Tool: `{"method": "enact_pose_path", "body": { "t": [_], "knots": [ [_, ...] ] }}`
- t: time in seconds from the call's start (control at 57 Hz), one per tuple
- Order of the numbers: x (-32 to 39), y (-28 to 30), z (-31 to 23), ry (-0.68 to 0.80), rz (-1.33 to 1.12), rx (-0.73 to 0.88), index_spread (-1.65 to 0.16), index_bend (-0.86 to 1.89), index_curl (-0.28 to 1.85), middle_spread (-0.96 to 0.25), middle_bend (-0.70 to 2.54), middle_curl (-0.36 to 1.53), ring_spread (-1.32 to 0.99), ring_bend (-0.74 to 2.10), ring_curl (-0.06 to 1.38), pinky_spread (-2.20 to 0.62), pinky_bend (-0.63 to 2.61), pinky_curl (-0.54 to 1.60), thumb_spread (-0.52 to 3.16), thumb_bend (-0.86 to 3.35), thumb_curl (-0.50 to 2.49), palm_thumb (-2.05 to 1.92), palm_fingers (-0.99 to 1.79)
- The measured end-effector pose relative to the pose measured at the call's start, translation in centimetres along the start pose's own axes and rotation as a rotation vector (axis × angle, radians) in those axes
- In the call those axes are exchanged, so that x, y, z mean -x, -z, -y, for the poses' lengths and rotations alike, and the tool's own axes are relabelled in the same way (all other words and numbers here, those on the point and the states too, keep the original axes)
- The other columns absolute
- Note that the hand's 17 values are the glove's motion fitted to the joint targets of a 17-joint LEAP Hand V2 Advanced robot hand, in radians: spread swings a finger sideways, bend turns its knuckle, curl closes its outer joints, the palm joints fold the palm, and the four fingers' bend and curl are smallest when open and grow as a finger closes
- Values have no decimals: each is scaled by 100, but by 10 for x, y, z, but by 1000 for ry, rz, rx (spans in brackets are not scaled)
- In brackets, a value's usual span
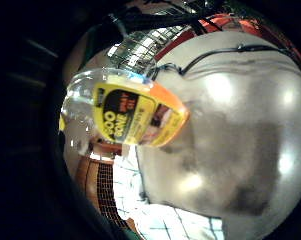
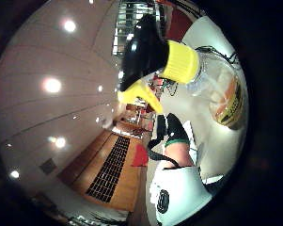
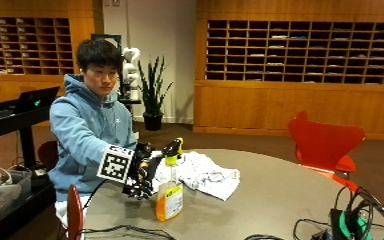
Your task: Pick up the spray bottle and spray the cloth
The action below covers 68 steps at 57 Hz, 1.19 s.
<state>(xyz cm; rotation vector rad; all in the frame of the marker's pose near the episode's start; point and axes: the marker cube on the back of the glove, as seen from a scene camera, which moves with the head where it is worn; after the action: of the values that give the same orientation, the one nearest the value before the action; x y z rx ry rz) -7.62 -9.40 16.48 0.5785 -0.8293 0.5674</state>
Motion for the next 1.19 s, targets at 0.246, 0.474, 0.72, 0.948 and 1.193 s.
{"method": "enact_pose_path", "body": {
  "t": [0.246,0.474,0.72,0.948,1.193],
  "knots": [
    [-4,-25,10,-32,79,-53,-15,12,17,7,31,36,10,53,30,23,61,33,88,-3,46,82,22],
    [-6,-31,17,-5,71,-105,-17,13,20,3,33,37,6,51,30,23,53,32,88,-2,50,87,29],
    [1,-37,39,-46,54,-111,-21,22,27,-10,45,41,-6,55,31,20,25,25,88,-3,50,85,77],
    [5,-40,38,-26,46,-9,-22,30,41,-15,49,47,-18,52,39,-10,23,31,58,-1,60,103,117],
    [81,-32,6,417,-217,59,-21,34,49,-16,49,51,-23,47,43,-18,20,36,39,-3,66,106,117]
  ]
}}
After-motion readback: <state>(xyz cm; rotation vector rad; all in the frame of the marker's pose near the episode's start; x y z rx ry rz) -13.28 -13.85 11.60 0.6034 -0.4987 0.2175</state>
